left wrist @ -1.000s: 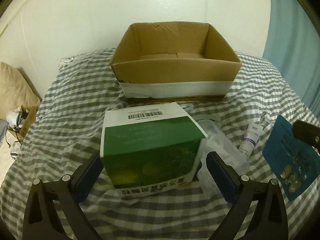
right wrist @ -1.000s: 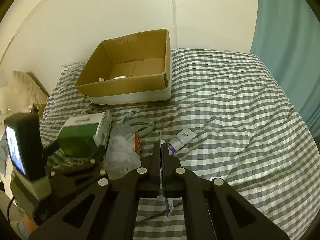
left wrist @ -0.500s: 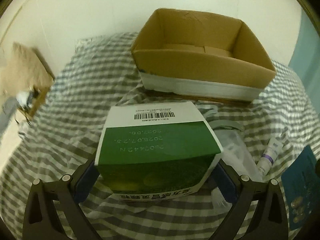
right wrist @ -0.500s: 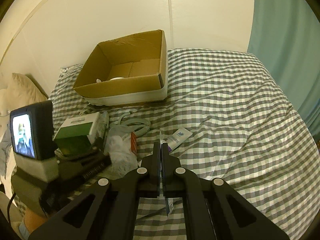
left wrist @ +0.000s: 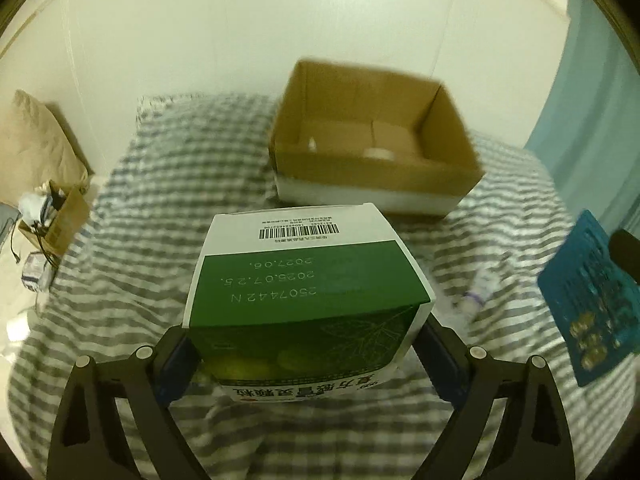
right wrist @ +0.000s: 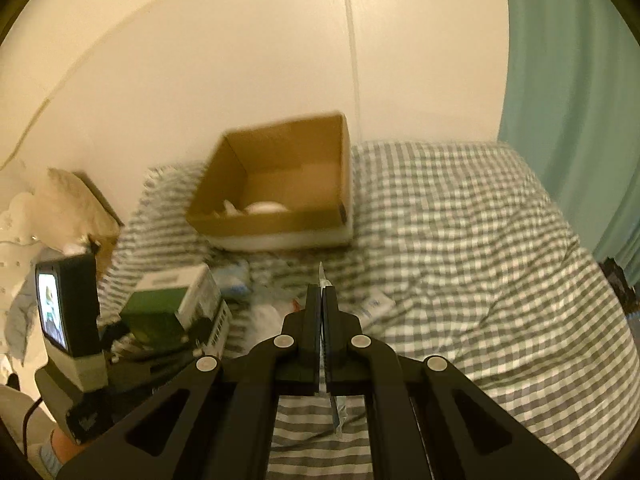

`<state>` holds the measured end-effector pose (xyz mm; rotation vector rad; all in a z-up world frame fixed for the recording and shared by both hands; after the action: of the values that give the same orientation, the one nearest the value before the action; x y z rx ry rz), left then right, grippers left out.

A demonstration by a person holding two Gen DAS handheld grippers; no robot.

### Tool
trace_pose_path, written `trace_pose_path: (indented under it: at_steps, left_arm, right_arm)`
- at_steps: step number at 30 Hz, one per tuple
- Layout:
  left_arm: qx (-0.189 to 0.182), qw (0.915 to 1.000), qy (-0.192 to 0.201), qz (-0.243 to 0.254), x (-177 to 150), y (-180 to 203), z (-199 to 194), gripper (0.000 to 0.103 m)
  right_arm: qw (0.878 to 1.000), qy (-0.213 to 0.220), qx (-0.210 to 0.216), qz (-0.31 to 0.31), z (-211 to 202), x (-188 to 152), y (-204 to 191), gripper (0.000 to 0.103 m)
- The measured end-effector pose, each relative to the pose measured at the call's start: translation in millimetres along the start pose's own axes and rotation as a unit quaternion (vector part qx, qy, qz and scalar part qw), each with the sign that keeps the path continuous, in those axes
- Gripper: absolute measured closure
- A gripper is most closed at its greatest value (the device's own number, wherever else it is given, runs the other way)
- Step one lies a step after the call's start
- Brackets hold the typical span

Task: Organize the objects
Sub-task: 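Grasp the green medicine box with the left gripper and lift it, then lower the green box into the cardboard box and open the left gripper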

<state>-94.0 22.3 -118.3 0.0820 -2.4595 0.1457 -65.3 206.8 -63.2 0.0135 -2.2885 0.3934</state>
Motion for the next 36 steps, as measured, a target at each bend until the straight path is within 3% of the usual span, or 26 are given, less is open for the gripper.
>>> trace_pose_path:
  at_steps: [8, 15, 20, 24, 32, 36]
  left_arm:
    - [-0.019, 0.9963, 0.083, 0.014, 72.1, -28.4, -82.0, 0.008]
    - [-0.013, 0.9871, 0.152, 0.050, 147.5, -23.0, -103.8, 0.007]
    - [-0.012, 0.9855, 0.157, 0.064, 180.4, 3.5, -71.9, 0.007]
    - [-0.003, 0.9833, 0.158, 0.091, 184.4, 27.2, -31.9, 0.007]
    - [-0.003, 0.9869, 0.118, 0.110, 175.0, 49.0, 67.6, 0.007]
    - [-0.003, 0.9856, 0.126, 0.113, 169.8, 51.8, 83.9, 0.006]
  right_arm:
    - [0.997, 0.064, 0.040, -0.031, -51.3, 47.2, -46.0, 0.102]
    - [0.989, 0.116, 0.056, -0.068, -67.1, 118.5, -72.6, 0.102]
    - [0.987, 0.127, 0.060, -0.074, -36.9, 167.7, -70.5, 0.102]
    - [0.989, 0.117, 0.054, -0.069, 5.7, 183.5, -53.7, 0.102]
    - [0.997, 0.052, 0.060, -0.022, 113.6, 175.0, -5.1, 0.102]
    - [0.997, 0.028, 0.066, -0.012, 146.6, 167.5, 6.5, 0.102]
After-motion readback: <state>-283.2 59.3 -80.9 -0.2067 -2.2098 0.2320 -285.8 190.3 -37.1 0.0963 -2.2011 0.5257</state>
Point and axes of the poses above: each gripper's, at about its wrist camera, not at the fingertips, and z roughly the way its jaws point, y to its right, x to its top, the point moved 2 cm from there along z, roughly the way its jaws point, and after that the axes turned 13 degrees about x, right-handed, at the moved point
